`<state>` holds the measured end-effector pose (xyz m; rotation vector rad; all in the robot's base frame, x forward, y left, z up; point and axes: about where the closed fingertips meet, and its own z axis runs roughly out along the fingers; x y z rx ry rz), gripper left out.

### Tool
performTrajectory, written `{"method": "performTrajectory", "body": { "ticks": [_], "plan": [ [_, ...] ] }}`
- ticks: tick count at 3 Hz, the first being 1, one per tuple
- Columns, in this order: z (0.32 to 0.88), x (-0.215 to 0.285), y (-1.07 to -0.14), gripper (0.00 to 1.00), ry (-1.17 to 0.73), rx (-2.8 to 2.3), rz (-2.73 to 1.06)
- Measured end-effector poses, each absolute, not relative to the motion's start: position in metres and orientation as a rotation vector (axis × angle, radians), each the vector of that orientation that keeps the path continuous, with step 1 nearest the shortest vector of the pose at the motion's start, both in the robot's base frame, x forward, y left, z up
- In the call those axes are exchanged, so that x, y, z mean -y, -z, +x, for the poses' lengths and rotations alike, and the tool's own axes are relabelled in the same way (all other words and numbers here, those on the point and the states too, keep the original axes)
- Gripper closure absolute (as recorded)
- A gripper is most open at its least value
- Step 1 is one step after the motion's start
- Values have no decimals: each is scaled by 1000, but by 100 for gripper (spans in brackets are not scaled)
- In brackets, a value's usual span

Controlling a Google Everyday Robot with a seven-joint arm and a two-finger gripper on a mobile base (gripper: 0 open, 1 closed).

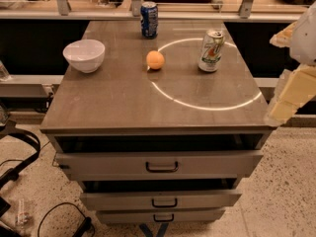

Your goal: Place 7up can into white bowl

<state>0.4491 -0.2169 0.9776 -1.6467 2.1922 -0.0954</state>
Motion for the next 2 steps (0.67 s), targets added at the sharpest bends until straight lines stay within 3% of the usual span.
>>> {"method": "performTrajectory", "body": {
  "ticks": [2],
  "plan": [
    [496,238,-952,0,-137,-2017,-1177]
  ]
}}
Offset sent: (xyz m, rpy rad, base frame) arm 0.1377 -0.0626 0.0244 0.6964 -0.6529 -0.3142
